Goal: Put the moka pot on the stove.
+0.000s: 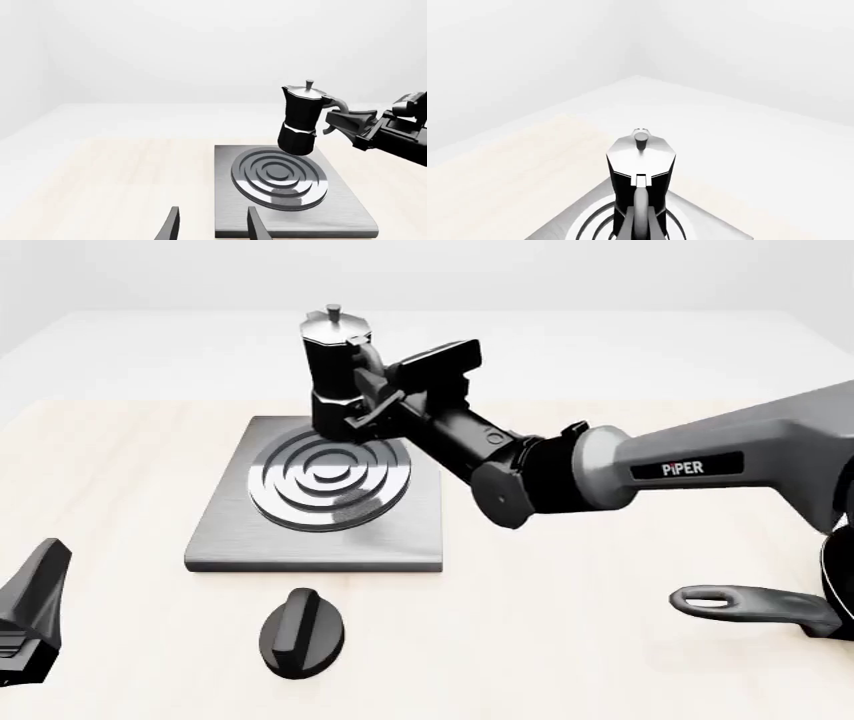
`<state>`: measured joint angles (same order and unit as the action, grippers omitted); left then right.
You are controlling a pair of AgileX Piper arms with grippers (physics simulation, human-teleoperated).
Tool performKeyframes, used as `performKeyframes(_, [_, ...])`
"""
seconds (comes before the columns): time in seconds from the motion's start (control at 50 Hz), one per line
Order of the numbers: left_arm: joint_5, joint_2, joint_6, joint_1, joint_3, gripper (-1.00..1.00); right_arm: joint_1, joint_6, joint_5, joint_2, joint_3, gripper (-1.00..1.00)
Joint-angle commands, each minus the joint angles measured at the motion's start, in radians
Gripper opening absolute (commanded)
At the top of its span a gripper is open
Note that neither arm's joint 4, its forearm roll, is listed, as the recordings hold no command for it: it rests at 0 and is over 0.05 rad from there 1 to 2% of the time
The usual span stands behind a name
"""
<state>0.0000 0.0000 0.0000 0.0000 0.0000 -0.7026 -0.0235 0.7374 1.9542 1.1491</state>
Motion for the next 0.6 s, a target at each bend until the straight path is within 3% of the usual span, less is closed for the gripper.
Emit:
performKeyframes(0.02, [0.0, 0.0, 0.0, 0.0, 0.0, 1.0, 0.003, -0.013, -0.002, 0.054, 0.066, -1.0])
performKeyframes(0.6, [0.0, 0.0, 0.0, 0.0, 0.0, 1.0, -0.013, -0.037, -0.001, 0.154, 0.105, -1.0])
